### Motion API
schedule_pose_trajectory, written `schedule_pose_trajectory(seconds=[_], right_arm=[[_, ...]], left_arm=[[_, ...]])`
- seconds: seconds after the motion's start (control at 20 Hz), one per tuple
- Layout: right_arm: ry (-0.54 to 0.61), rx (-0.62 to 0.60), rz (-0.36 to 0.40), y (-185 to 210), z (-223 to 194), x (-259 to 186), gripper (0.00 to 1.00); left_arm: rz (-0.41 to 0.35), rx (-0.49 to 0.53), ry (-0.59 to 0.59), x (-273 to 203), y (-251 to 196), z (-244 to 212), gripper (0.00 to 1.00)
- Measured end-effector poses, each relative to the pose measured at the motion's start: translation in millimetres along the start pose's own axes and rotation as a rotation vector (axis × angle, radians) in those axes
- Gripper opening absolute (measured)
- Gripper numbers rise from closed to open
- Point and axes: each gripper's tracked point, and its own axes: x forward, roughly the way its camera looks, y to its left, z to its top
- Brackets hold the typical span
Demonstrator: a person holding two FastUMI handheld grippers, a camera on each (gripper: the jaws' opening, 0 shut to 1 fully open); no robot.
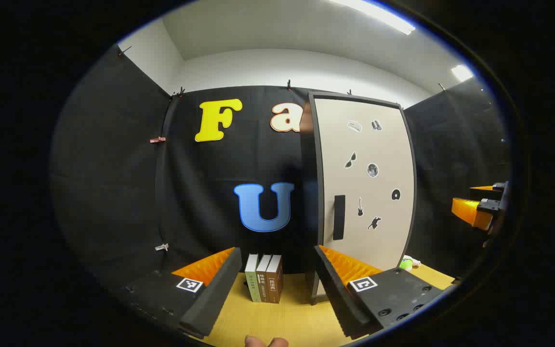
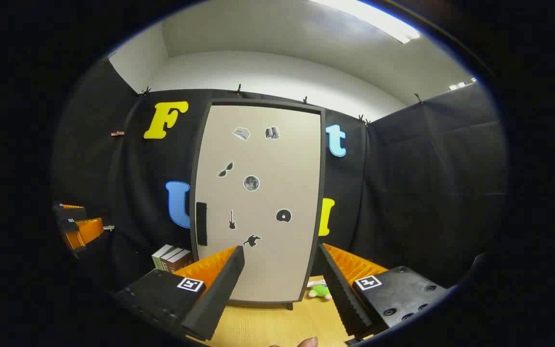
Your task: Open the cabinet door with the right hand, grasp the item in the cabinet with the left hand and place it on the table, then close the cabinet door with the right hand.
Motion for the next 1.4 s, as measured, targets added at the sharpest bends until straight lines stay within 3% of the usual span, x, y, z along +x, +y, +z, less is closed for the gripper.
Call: schedule_pose_trajectory(seconds=[1.0, 1.4], right_arm=[[0.017, -0.004, 0.009, 9.9, -4.9, -10.1, 0.98], [0.023, 0.041, 0.087, 60.1, -11.4, 7.9, 0.97]], left_arm=[[0.000, 0.029, -0.005, -7.5, 3.6, 2.0, 0.94], [0.024, 0.042, 0.000, -3.7, 36.7, -7.1, 0.95]])
